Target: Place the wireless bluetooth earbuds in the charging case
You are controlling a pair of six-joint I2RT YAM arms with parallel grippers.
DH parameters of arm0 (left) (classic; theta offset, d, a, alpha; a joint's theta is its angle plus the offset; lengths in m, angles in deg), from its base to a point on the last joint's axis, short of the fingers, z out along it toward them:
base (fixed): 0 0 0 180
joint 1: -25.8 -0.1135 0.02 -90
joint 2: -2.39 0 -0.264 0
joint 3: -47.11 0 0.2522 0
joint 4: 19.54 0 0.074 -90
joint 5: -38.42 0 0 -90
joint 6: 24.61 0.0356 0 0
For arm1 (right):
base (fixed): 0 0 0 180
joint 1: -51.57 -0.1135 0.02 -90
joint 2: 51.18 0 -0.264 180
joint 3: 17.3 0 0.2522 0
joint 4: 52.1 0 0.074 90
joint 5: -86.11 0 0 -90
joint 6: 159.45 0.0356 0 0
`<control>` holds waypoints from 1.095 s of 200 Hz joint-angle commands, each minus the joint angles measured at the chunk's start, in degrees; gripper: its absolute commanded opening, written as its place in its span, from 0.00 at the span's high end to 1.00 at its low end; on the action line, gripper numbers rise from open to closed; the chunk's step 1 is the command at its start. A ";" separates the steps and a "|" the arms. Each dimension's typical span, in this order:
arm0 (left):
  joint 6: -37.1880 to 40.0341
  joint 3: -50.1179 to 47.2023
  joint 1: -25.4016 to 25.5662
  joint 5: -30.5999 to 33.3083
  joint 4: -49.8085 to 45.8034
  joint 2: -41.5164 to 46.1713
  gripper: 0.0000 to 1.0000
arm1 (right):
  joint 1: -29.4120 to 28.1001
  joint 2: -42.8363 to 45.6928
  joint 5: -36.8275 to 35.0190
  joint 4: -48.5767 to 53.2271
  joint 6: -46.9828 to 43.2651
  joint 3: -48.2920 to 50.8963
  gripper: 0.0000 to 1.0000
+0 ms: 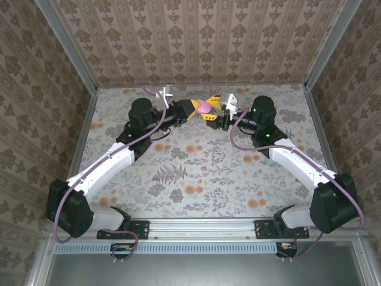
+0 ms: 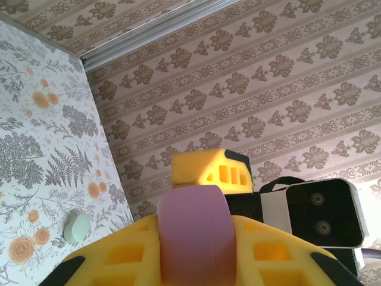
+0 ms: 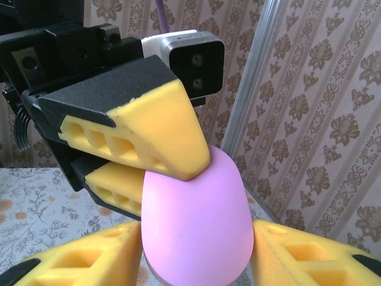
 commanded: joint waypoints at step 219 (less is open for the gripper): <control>59.10 -12.79 -6.97 -5.12 0.14 15.57 0.20 | 3.28 -4.40 21.04 21.49 10.11 -12.52 0.68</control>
